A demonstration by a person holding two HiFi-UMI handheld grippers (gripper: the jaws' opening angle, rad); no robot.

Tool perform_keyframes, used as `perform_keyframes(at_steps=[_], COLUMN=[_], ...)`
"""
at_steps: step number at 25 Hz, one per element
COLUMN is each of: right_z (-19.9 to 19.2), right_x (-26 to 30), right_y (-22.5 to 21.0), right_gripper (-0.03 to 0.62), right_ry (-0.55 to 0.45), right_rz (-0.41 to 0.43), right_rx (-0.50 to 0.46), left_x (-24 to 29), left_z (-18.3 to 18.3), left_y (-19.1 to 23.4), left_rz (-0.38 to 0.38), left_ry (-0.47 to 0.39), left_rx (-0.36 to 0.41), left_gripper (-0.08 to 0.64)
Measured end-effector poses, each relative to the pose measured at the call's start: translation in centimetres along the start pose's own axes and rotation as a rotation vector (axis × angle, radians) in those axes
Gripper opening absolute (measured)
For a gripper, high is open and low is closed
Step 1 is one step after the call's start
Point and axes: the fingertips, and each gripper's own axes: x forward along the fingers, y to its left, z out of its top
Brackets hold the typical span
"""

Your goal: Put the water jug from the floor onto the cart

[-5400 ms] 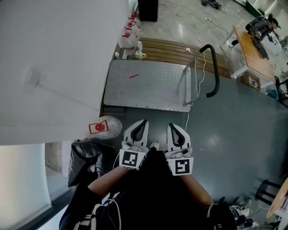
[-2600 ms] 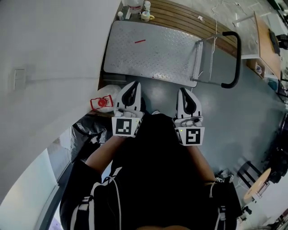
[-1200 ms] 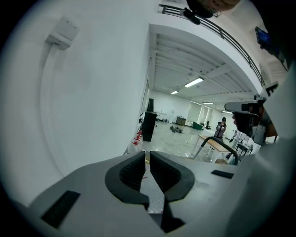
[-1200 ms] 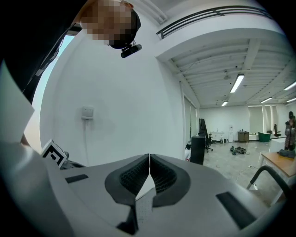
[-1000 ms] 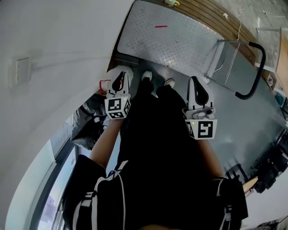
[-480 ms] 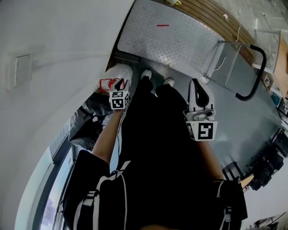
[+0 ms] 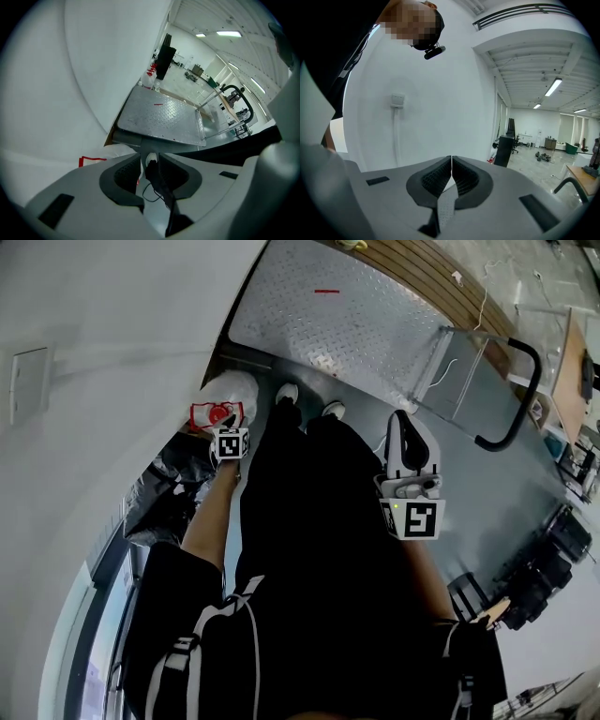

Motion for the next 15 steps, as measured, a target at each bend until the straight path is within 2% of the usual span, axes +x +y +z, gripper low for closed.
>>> perform_keyframes(at_steps=[8, 13, 15], right_z=[-2.9, -4.6, -5.5], right_x=[0.4, 1.1, 1.4], right_y=[0.7, 0.6, 0.2], right_gripper=[0.018, 0.019, 0.02], right_ry=[0.07, 0.095, 0.118], right_rz=[0.021, 0.04, 0.042], right_rx=[-0.024, -0.045, -0.031], left_x=[3.5, 6.6, 7.2], left_z=[-2.5, -3.4, -3.4], left_y=[1.5, 2.7, 2.8], left_rz=[0.024, 0.021, 0.027], left_ry=[0.046, 0.053, 0.069], left_rx=[-0.037, 0.022, 0.017], left_gripper=[0.117, 0.117, 0.118])
